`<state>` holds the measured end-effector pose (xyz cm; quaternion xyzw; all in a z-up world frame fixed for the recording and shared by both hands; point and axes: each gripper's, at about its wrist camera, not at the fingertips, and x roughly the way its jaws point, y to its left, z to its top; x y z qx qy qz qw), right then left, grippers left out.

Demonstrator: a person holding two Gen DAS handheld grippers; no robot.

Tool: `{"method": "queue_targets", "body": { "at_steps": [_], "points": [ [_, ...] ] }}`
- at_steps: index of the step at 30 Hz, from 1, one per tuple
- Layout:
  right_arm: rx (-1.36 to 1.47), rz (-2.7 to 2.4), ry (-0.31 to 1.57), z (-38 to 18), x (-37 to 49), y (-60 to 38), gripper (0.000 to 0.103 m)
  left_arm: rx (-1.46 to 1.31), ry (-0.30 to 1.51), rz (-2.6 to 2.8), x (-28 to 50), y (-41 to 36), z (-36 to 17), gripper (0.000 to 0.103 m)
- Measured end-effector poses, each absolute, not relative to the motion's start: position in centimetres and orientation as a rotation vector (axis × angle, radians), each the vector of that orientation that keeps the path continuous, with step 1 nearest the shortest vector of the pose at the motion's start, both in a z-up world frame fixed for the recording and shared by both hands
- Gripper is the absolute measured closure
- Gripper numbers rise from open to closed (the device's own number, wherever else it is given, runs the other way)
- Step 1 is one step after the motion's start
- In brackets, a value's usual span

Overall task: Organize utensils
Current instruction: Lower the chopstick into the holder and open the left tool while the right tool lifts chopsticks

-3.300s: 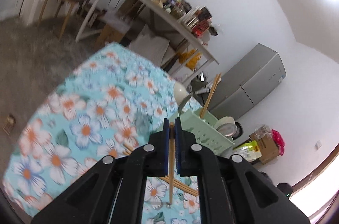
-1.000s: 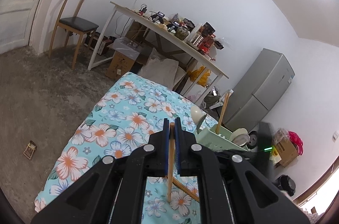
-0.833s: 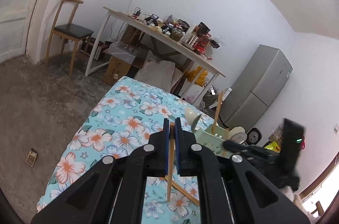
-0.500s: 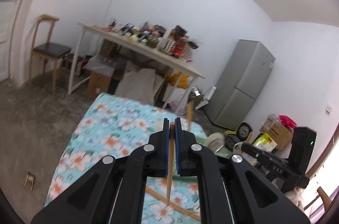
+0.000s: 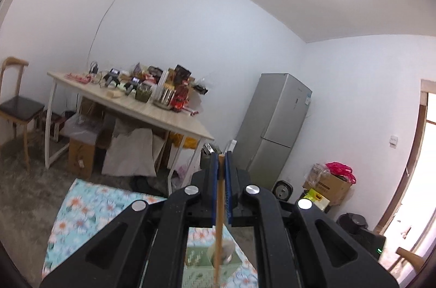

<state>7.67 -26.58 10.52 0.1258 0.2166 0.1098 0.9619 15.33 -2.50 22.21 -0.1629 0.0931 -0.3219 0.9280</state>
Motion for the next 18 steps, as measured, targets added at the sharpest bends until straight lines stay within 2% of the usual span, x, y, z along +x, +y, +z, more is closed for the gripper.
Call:
{"method": "queue_targets", "body": {
  "at_steps": [11,18],
  "points": [
    [0.295,0.217,0.473,9.2,7.5,-27.9,0.099,-0.321,0.216,-0.641,20.8,-7.6,19.7,0.099],
    [0.304,0.22,0.476,9.3,7.5,-28.2,0.099,-0.278,0.33,-0.601,22.7,-9.7,15.7,0.098]
  ]
}}
